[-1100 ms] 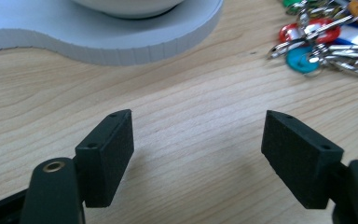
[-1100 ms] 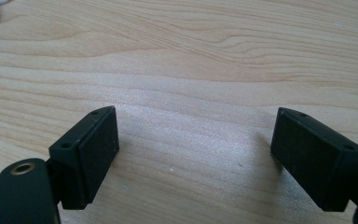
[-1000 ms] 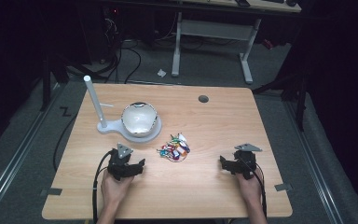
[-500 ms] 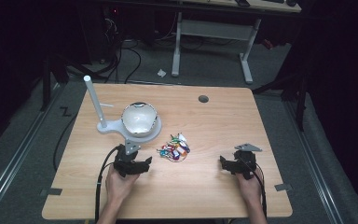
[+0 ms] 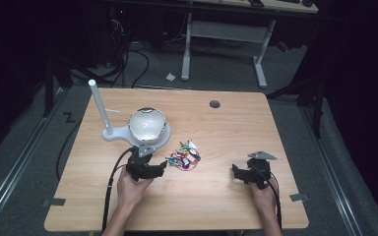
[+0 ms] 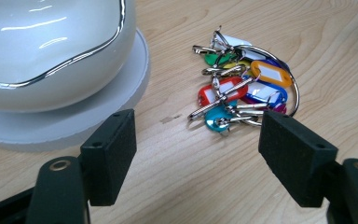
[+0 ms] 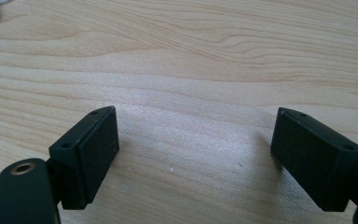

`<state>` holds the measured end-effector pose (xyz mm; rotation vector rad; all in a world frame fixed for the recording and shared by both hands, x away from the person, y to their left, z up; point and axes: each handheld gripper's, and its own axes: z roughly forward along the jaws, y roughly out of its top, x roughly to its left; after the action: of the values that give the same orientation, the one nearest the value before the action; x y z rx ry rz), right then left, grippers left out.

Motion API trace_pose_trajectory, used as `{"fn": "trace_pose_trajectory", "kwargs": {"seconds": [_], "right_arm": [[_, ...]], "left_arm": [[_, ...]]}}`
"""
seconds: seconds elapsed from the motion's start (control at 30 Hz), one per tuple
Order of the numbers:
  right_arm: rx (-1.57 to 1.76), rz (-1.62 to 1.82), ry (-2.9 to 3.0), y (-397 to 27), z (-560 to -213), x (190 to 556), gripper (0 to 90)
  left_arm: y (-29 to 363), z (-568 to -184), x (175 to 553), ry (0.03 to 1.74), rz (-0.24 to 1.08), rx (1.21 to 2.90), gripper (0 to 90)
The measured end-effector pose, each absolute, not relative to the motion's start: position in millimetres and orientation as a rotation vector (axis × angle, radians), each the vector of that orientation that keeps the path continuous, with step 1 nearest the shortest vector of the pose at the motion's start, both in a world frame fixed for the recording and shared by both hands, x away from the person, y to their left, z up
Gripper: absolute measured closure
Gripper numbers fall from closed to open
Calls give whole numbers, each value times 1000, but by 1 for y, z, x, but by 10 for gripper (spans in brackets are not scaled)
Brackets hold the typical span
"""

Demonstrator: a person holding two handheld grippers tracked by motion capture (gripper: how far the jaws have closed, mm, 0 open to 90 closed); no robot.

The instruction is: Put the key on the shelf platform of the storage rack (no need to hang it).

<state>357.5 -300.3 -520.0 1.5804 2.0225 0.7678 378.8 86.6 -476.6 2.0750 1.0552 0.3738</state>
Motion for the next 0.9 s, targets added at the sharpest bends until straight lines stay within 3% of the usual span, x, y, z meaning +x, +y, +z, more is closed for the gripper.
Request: {"fn": "trace_pose_trajectory", "kwargs": {"seconds": [0.9], "right_arm": [[1580, 767, 2023, -300, -520, 357, 152]], "left_arm": [[30, -469, 411, 944, 313, 2212, 225]]}}
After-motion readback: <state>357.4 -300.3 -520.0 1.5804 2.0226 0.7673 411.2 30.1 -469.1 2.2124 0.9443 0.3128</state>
